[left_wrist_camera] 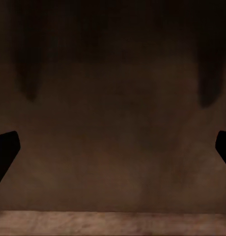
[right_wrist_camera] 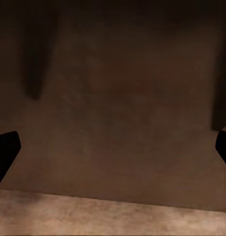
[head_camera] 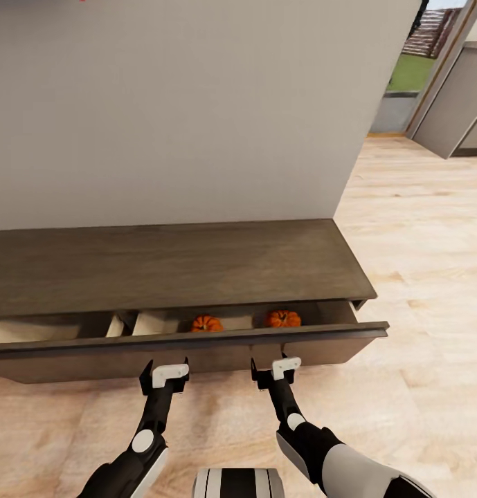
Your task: Place each of the two pumpkins and all three candles from the living room inside a cabinet in the living room (use any cabinet), then make sure every cabinet is closed, and position the cauldron so it is next to a table in the living room.
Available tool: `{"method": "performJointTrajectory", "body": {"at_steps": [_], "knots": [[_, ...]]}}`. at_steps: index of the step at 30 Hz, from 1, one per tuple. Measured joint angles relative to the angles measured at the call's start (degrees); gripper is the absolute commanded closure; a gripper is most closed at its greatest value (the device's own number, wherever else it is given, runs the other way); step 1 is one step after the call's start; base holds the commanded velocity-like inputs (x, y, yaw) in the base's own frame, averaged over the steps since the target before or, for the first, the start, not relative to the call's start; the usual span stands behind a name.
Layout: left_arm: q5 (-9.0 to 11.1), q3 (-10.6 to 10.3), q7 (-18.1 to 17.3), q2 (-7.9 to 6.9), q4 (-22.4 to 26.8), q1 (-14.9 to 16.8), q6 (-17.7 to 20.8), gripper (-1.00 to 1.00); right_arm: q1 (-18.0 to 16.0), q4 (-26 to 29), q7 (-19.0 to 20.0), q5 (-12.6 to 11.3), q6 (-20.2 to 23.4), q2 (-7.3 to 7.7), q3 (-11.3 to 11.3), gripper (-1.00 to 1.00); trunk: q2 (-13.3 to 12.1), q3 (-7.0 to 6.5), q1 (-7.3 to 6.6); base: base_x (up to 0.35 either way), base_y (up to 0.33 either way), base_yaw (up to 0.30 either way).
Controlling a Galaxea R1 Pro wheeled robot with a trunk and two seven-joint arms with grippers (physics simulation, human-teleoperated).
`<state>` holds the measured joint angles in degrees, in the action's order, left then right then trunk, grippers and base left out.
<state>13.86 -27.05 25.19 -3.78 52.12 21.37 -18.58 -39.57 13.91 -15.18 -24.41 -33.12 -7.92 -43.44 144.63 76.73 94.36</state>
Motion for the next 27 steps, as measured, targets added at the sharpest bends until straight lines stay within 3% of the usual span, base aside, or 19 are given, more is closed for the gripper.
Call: {"method": "performJointTrajectory", "body": {"at_steps": [13,27], "knots": [[0.0,0.0,0.01,0.0,0.0,0.01,-0.03,-1.0,0.0,0.0,-0.01,-0.02,0.04,0.0,0.05,-1.0,0.0,0.0,0.0,0.229,0.0,0.0],[-0.02,0.0,0.04,0.0,0.0,-0.02,-0.09,-1.0,-0.01,0.01,-0.07,-0.05,0.02,0.0,0.14,-1.0,0.0,0.0,0.02,0.018,0.0,0.0]]}}
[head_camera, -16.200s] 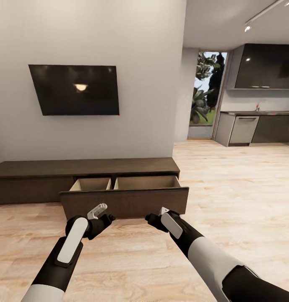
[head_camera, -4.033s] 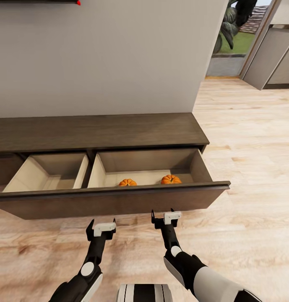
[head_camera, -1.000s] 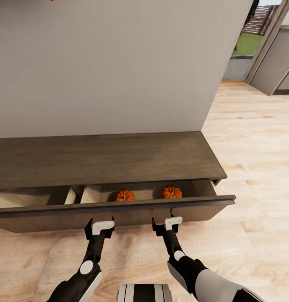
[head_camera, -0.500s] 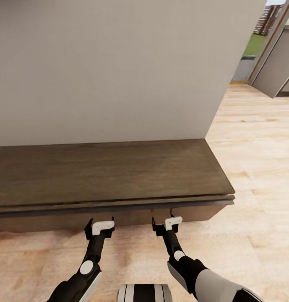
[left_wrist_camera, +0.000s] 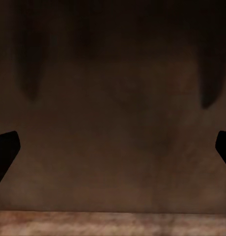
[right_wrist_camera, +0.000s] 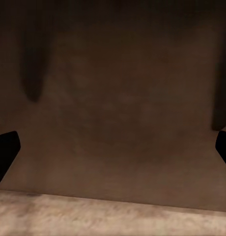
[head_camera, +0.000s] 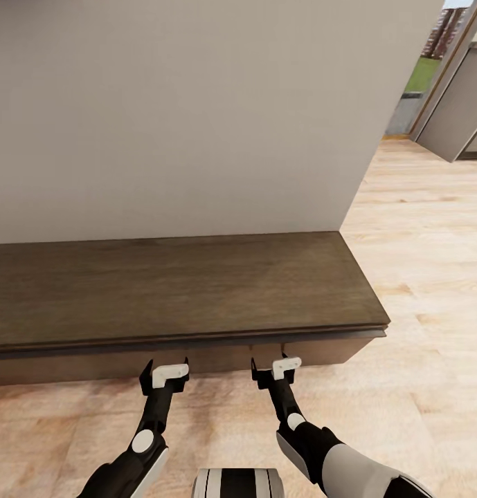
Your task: Place each of the two pumpkins and all three candles from the living room inside a cabinet in the living room (use any cabinet), then make sure every cabinet is closed, and position the cauldron so it is next to a table in the living room.
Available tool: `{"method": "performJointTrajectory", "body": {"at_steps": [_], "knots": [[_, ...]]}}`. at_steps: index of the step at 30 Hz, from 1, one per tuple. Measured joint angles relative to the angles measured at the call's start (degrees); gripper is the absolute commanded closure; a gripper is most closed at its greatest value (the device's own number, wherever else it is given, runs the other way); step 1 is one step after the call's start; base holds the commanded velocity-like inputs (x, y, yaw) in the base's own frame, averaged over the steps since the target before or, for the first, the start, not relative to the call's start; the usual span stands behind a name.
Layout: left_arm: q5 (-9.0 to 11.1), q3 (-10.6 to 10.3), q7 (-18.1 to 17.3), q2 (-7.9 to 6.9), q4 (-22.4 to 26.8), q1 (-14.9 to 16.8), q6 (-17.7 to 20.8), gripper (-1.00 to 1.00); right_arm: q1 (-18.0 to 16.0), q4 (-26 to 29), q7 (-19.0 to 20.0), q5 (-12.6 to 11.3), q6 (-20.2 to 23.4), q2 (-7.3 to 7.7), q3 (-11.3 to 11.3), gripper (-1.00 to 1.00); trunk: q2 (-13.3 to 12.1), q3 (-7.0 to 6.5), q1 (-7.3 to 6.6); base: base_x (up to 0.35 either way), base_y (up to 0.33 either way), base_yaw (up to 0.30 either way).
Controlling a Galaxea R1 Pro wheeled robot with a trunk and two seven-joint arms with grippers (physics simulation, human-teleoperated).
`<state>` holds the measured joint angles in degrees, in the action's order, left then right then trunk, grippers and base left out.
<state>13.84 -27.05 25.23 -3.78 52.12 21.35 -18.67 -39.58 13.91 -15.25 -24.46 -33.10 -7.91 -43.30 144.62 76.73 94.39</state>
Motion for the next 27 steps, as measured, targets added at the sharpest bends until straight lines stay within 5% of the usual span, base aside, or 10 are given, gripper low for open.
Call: {"method": "performJointTrajectory", "body": {"at_steps": [12,27], "knots": [[-0.31,-0.13,0.07,0.02,0.01,-1.52,0.05,-1.0,2.13,-0.02,0.04,-0.25,-0.1,0.01,0.31,-1.0,0.01,0.01,-0.01,0.107,0.0,0.0],[-0.14,-0.09,0.06,0.0,0.0,-0.06,-0.17,-1.0,-0.01,0.01,-0.03,0.04,-0.01,0.0,0.02,-1.0,0.0,0.0,0.04,-0.309,0.0,0.0]]}}
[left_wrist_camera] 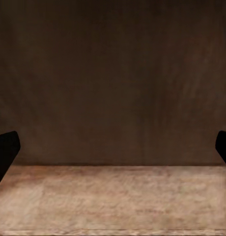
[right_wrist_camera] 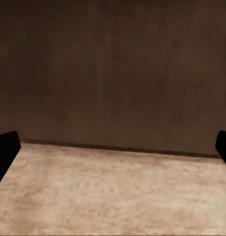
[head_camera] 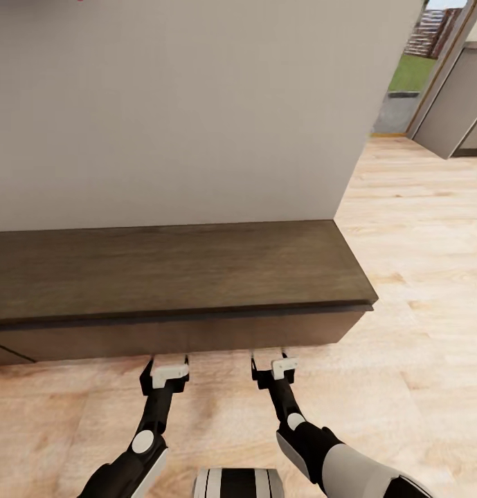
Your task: Place each of the two pumpkins and all three candles from the living room inside a cabinet in the living room (use any cabinet), then make sure every cabinet is closed, and position the cauldron so it is next to a table in the living room.
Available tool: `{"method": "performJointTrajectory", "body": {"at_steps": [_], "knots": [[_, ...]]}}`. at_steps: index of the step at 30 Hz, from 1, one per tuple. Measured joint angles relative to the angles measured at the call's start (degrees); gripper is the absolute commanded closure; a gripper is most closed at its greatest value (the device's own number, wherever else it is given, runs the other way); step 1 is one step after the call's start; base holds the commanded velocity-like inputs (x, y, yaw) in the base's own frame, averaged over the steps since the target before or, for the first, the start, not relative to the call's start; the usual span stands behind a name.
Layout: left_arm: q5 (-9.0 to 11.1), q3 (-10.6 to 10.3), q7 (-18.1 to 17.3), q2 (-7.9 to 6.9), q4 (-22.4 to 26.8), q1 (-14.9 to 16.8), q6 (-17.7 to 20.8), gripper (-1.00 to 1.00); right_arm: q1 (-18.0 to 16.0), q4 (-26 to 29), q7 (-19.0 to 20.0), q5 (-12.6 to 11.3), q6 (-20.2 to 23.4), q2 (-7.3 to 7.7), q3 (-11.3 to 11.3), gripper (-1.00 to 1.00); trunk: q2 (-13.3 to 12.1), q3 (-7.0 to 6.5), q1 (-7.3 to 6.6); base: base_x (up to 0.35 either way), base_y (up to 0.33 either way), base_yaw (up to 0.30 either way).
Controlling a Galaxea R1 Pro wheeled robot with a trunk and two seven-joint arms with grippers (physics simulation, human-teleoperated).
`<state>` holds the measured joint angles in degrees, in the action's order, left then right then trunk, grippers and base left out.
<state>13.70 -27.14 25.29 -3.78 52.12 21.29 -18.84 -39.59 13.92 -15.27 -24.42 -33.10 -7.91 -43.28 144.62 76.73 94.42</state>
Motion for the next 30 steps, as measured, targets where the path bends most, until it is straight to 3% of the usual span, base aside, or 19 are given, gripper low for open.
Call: {"method": "performJointTrajectory", "body": {"at_steps": [15,22,30], "knots": [[0.39,0.07,-0.55,-0.1,1.42,0.0,0.5,-1.0,0.0,0.0,-0.04,0.0,0.26,0.03,0.08,-1.0,0.0,0.0,0.0,-0.335,0.0,0.0],[0.66,0.23,-0.26,-0.08,2.46,0.0,2.15,-1.0,0.0,0.07,0.07,0.01,1.77,0.08,0.15,-1.0,0.0,0.0,-0.03,-0.065,0.0,0.0],[0.44,0.2,4.59,0.0,2.55,0.0,2.64,-1.0,0.0,0.09,0.09,0.02,2.11,0.09,0.18,-1.0,0.0,0.0,-0.04,-0.003,0.0,0.0]]}}
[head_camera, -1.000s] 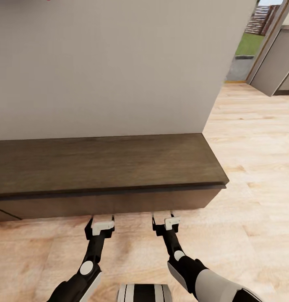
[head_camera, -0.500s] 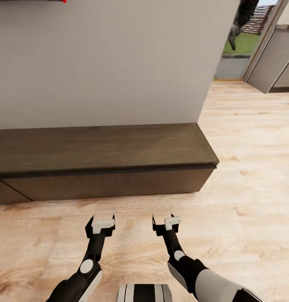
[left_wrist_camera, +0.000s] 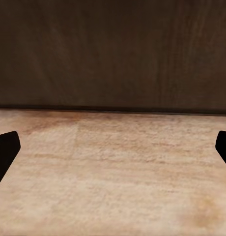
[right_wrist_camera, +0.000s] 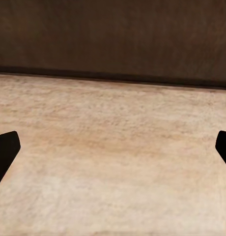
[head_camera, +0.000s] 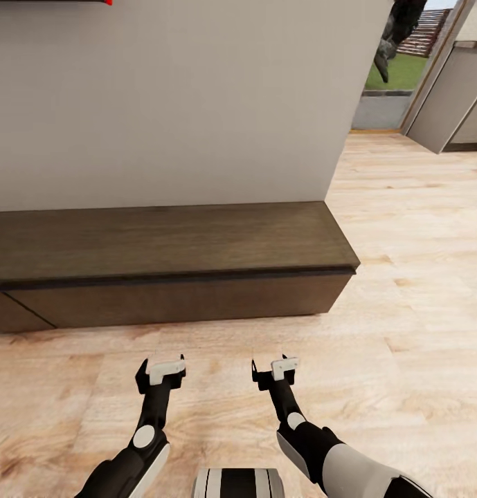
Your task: Place each of the two pumpkins and all three candles from the living room inside a cabinet in the living room (use any cabinet), then make sure every cabinet is closed, and position the cauldron so it is next to a table in the living room.
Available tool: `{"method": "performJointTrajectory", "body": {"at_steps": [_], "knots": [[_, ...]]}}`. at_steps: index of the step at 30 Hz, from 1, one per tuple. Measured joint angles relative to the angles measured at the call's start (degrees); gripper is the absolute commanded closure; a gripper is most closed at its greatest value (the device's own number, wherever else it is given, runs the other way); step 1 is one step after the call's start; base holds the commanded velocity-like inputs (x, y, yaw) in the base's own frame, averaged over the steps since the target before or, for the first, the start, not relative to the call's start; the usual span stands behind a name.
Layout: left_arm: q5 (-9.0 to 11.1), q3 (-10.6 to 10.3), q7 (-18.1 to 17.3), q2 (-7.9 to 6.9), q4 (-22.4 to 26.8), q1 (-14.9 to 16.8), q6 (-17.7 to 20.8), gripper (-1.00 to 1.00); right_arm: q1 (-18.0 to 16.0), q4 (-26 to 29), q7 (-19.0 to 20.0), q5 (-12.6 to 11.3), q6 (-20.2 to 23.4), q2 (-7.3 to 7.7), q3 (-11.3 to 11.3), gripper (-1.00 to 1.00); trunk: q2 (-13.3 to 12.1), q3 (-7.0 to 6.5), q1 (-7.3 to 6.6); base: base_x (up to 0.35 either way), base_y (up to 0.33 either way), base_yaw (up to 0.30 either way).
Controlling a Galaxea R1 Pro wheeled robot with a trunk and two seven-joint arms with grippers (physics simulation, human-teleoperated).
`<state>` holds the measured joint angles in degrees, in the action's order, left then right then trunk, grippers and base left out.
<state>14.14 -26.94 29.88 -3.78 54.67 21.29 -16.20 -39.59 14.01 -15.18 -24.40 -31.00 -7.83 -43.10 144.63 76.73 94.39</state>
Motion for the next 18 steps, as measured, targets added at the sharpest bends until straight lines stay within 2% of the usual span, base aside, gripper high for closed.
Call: {"method": "performJointTrajectory", "body": {"at_steps": [7,11,16,18], "knots": [[-0.31,-0.05,0.27,0.0,0.0,0.0,0.1,-1.0,0.0,0.0,0.07,0.03,0.12,0.0,0.0,-1.0,0.0,0.0,0.0,0.0,0.0,0.0],[-0.27,-0.05,0.26,0.0,0.0,0.0,1.11,-1.0,0.0,0.25,0.05,0.09,1.65,0.0,-0.01,-1.0,-0.05,-0.88,-0.11,0.0,0.0,0.0],[0.06,0.12,0.0,0.13,0.34,0.0,10.48,-1.0,0.0,0.67,0.02,0.17,3.92,0.08,0.05,-1.0,-0.12,-1.99,-0.23,0.0,0.0,0.0],[0.17,0.16,-0.04,0.11,1.78,0.01,13.1,-1.0,0.0,0.69,0.01,0.18,4.72,0.11,0.07,-1.0,-0.13,-2.22,-0.26,0.0,0.0,0.0]]}}
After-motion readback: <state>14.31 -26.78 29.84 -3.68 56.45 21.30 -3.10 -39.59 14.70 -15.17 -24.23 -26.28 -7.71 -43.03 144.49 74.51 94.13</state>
